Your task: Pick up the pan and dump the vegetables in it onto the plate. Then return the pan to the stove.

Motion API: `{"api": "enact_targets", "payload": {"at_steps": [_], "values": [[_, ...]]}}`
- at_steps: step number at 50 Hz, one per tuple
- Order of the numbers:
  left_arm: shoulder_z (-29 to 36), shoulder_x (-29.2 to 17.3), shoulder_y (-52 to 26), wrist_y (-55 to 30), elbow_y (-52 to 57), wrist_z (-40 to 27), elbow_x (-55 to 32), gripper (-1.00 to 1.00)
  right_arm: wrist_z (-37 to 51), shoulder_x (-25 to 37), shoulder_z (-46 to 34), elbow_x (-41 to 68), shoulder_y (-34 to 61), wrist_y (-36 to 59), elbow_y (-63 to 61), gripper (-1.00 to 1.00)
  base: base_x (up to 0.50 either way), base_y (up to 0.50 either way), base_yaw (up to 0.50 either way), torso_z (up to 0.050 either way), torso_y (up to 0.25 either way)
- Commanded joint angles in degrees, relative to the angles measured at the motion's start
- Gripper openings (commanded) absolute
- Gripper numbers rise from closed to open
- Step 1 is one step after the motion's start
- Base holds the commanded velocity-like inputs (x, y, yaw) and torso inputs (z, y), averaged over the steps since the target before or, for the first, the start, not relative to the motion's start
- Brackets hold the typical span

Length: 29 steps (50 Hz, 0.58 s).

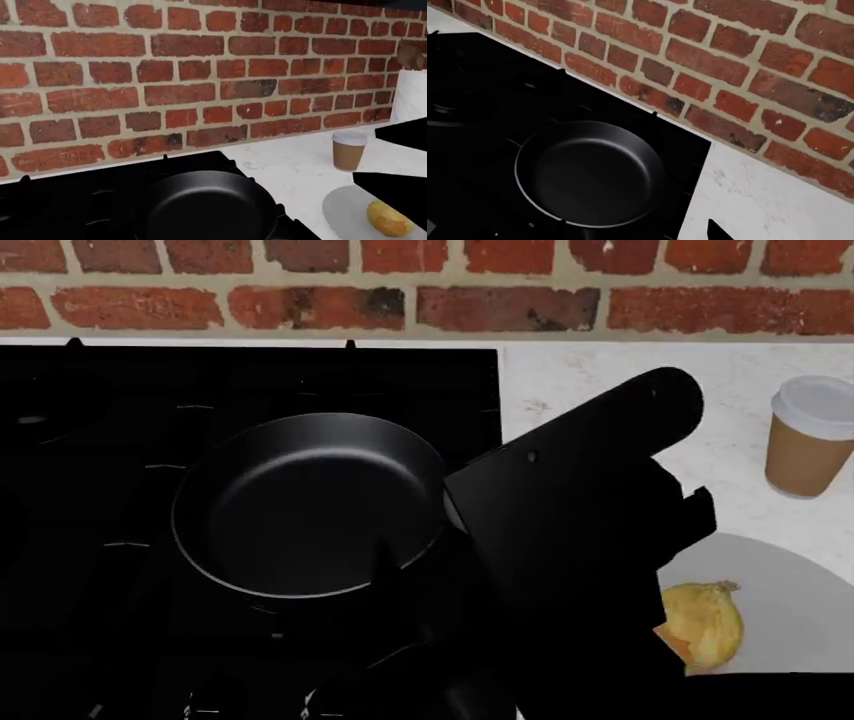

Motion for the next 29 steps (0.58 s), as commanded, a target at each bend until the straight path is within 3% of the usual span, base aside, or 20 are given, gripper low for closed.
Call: {"api": "enact_targets", "payload": {"at_steps": [1, 29], "values": [[-0.76, 0.34, -1.24, 0.99, 0.14, 0.11, -1.25, 1.00, 9.04, 6.35, 6.00, 11.59, 2.13, -2.94, -9.37, 1.00, 0.00, 0.00, 0.00, 0.000, 0.000], [0.27, -1.25, -5.13, 1.51, 3.12, -4.98, -6.76, 1.00, 11.81, 20.43, 13.19, 21.34, 4.25, -6.86, -13.60, 1.00, 0.00, 0.00, 0.00, 0.000, 0.000]]}}
